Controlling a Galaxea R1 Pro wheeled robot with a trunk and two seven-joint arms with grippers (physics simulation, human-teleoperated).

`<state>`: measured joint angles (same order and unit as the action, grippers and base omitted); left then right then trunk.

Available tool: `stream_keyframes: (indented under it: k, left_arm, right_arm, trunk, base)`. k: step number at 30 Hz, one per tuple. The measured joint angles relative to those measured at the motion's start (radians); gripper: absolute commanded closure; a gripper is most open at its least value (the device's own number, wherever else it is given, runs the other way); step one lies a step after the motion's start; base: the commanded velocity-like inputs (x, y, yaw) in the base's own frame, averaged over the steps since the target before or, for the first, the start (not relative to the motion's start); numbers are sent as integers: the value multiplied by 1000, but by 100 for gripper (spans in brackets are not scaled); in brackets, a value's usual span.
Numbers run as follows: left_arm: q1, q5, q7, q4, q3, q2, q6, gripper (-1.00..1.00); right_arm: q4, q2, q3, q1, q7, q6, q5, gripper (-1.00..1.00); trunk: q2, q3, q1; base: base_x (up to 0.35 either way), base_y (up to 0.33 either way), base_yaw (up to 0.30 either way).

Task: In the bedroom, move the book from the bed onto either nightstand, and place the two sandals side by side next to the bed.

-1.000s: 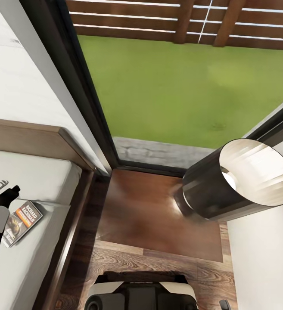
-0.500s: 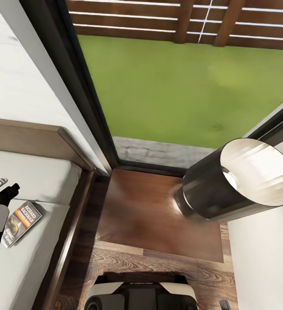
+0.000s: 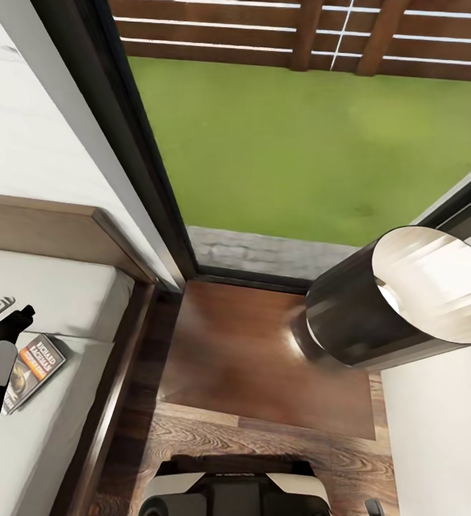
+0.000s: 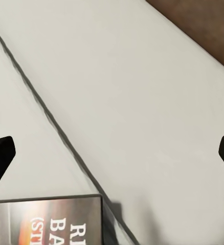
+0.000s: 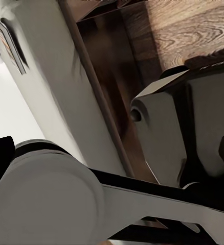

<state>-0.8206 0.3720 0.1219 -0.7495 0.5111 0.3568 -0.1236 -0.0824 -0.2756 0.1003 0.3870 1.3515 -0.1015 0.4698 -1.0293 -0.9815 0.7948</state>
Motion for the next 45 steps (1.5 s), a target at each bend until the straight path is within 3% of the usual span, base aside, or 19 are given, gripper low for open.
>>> stream_keyframes:
  k: [12, 45]
  left_arm:
    - [0, -1, -1, 0, 2, 3, 0, -100]
    - [0, -3, 0, 9, 5, 7, 0, -100]
  right_arm:
    - [0, 0, 0, 0, 0, 0, 0, -100]
    - [0, 0, 0, 0, 2, 0, 0, -100]
  trunk:
    - [-84, -38, 46]
    - [-84, -38, 46]
  base:
    - [0, 0, 0]
    - [4, 45, 0]
